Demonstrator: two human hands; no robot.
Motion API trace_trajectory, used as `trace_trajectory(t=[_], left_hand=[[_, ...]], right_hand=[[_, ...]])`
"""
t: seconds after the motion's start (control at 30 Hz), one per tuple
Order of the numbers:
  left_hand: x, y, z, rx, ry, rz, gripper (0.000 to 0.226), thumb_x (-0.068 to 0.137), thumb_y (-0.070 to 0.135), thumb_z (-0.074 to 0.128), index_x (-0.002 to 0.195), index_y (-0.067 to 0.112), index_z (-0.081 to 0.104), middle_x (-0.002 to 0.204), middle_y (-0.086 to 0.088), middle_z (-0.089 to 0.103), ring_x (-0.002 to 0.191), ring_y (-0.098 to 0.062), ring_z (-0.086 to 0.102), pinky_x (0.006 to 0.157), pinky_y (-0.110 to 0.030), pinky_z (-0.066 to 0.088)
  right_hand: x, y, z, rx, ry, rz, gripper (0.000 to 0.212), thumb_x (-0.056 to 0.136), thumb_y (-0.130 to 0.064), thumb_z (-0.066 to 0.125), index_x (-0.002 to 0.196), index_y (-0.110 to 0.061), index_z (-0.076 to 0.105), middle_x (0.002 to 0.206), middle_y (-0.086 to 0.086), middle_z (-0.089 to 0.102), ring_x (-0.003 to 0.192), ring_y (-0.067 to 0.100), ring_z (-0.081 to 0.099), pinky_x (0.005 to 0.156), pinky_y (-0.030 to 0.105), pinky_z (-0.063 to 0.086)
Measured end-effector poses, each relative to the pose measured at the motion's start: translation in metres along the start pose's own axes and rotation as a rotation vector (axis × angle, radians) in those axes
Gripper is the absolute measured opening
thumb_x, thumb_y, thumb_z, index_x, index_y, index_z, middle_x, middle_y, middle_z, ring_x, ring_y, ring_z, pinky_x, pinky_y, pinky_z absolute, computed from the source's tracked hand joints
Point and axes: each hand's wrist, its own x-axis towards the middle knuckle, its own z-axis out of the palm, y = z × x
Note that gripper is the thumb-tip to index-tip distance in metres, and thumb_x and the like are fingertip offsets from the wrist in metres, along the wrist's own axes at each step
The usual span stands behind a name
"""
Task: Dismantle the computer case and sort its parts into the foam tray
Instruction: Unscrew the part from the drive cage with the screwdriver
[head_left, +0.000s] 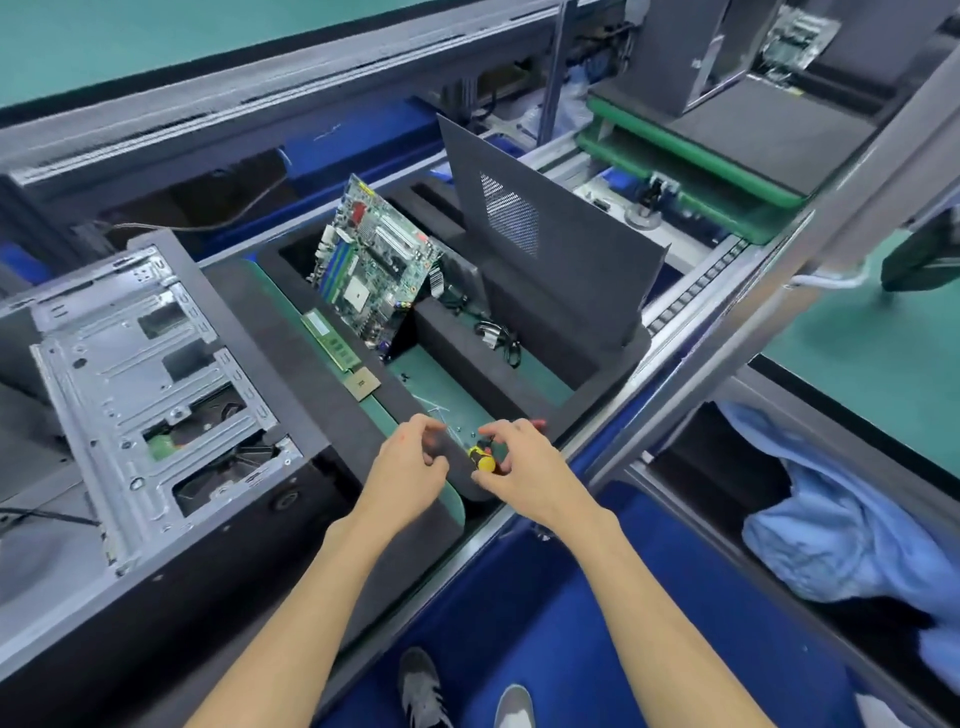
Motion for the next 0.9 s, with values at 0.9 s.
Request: trace_trajectory(t=[0.9], left_hand=[[-0.016,0.039,-0.044,-0.140,0.137,0.067,0.020,0.097,0.016,0.055,0.108,0.032,0.058,0.099,0.009,0.065,0.088,-0.005,0.061,0.081,-0.025,0.051]], right_hand=[[0.024,-0.083,-0.054,0.403,0.473,-0.142,0.033,0.101,-0.049,0.049,0.082,-0.021,0.048,0.070,-0.006,0.060,0.068,0.016,0.059,0.063,0.039,0.050]])
